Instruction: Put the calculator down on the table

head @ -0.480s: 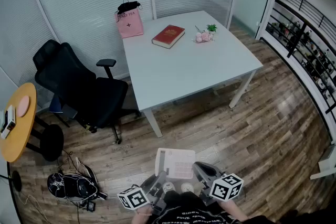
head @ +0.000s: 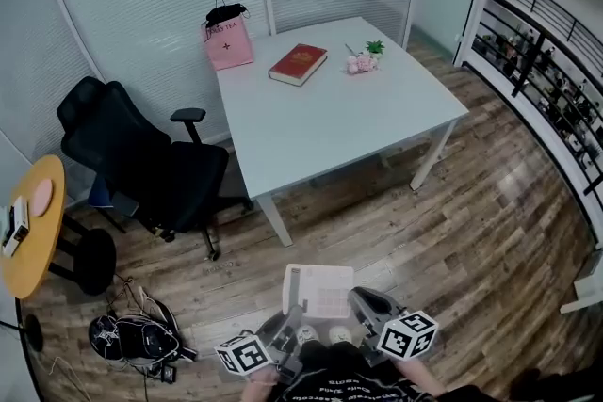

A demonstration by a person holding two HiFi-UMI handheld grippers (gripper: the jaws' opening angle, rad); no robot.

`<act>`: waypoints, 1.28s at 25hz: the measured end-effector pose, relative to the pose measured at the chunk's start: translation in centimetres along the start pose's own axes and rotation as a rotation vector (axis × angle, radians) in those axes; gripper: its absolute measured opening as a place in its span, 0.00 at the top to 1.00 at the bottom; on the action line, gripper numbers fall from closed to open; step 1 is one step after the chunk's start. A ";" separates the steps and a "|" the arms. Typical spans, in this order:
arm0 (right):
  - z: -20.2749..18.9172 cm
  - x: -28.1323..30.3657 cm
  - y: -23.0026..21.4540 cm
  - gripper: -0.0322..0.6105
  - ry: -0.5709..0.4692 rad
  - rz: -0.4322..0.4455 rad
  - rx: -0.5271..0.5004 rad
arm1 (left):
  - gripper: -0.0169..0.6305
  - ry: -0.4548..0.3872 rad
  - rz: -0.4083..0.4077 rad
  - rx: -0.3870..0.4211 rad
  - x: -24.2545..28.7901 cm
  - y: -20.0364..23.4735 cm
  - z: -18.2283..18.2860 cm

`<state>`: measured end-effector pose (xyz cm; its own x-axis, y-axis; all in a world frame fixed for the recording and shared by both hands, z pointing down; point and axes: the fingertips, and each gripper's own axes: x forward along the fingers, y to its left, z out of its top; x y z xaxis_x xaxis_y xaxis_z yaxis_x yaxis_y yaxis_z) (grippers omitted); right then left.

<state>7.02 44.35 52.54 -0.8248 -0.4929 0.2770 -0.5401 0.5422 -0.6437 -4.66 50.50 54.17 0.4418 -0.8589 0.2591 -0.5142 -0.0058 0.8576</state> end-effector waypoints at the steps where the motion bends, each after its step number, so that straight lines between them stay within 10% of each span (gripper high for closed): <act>1: 0.0 0.0 0.1 0.87 -0.012 -0.005 -0.007 | 0.85 0.004 0.009 0.001 -0.1 0.3 0.0; 12: 0.4 0.8 1.3 0.85 -0.090 -0.039 -0.091 | 0.85 0.003 -0.148 -0.016 0.3 0.2 2.1; 32: 5.0 3.3 -2.4 0.85 -0.118 -0.035 -0.094 | 0.84 0.013 -0.170 -0.025 5.7 -0.3 3.9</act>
<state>6.44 38.05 51.44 -0.7829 -0.5861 0.2087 -0.5859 0.5819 -0.5640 -4.85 43.63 53.69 0.5302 -0.8401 0.1144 -0.4126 -0.1378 0.9004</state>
